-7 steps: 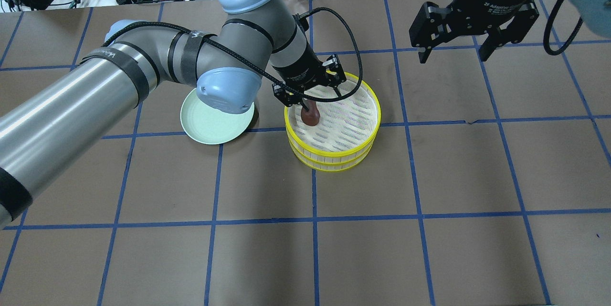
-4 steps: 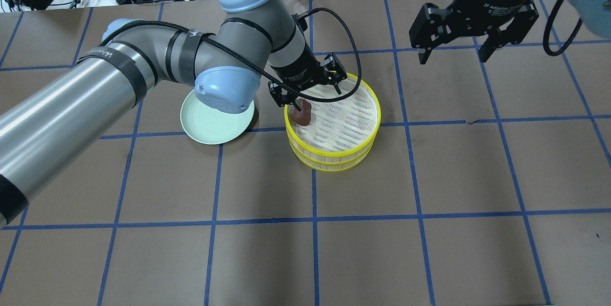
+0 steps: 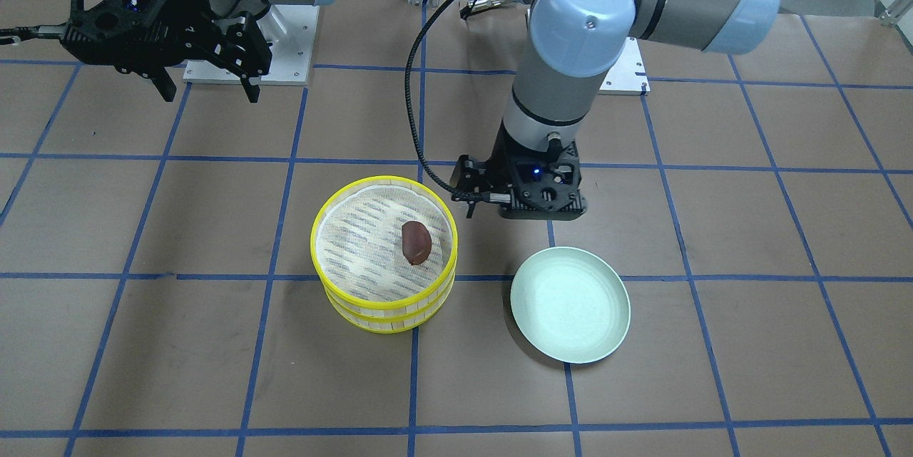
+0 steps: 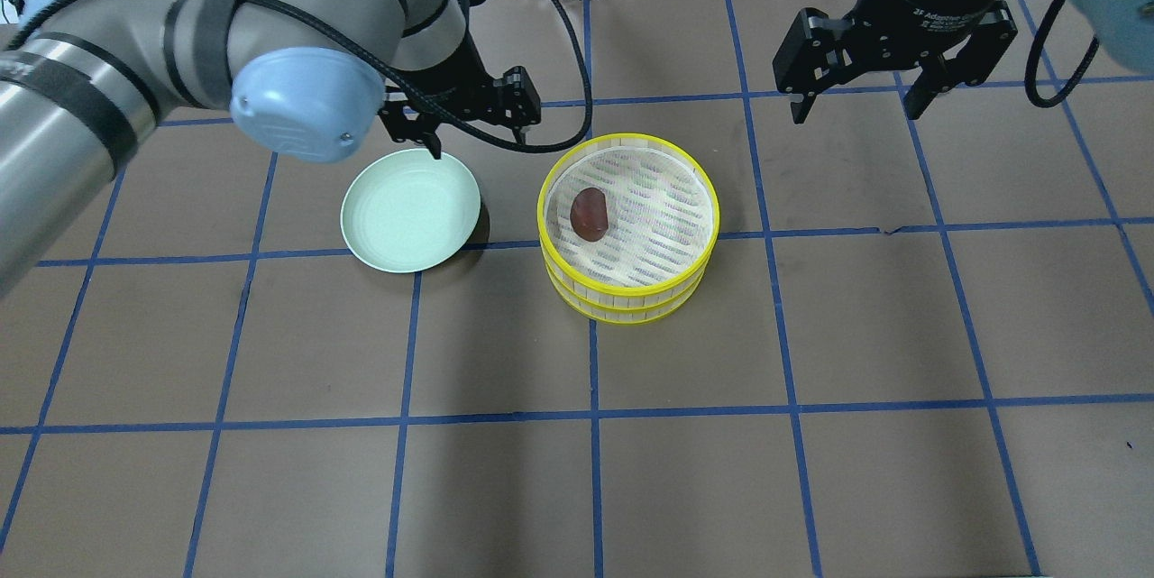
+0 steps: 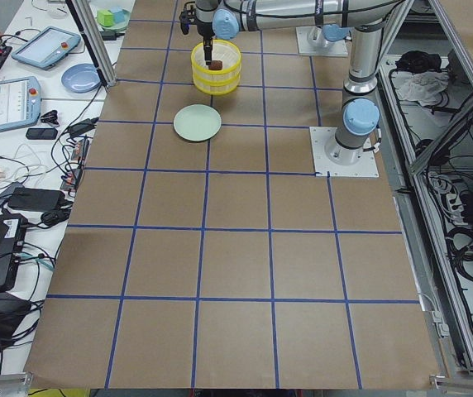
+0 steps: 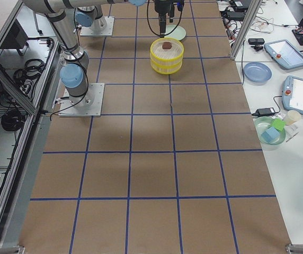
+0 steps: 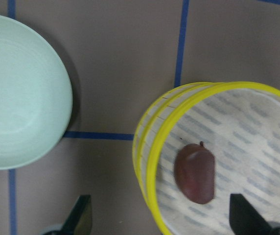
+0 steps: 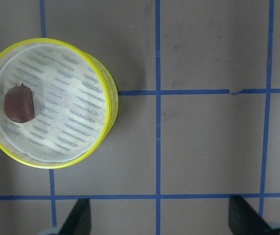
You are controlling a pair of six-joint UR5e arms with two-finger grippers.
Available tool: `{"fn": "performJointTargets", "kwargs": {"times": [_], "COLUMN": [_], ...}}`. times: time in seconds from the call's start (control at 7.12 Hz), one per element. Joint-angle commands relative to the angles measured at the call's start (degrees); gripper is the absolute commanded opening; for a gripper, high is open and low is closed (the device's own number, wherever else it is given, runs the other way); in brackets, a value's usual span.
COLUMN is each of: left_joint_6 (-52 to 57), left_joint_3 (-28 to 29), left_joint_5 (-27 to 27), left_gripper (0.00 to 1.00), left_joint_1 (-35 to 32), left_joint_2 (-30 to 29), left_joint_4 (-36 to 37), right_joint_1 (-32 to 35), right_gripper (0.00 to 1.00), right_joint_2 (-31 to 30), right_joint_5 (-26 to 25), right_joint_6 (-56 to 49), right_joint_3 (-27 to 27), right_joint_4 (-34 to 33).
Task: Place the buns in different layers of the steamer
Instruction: 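Open the left gripper to release the brown bun and withdraw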
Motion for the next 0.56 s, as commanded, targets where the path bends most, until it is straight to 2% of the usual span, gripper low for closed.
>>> {"fn": "performJointTargets", "kwargs": {"times": [0.0, 0.14, 0.42], "left_joint_6": [5.5, 9.5, 10.3], "left_joint_3": [0.4, 0.5, 0.4], "left_joint_5": [3.7, 3.6, 3.6], "left_gripper": [1.00, 1.00, 1.00], "left_joint_1": [3.7, 5.1, 6.4], "left_joint_2": [5.6, 7.6, 11.0], "left_joint_4": [-6.3, -6.6, -8.9], "right_joint_1": [0.0, 0.0, 0.0], "right_gripper": [1.00, 1.00, 1.00], "right_joint_2": [0.0, -0.1, 0.0], "right_joint_5": [0.0, 0.0, 0.0], "right_joint_6": [0.0, 0.0, 0.0], "right_joint_3": [0.1, 0.1, 0.1], "right_joint_4": [0.0, 0.0, 0.0]}}
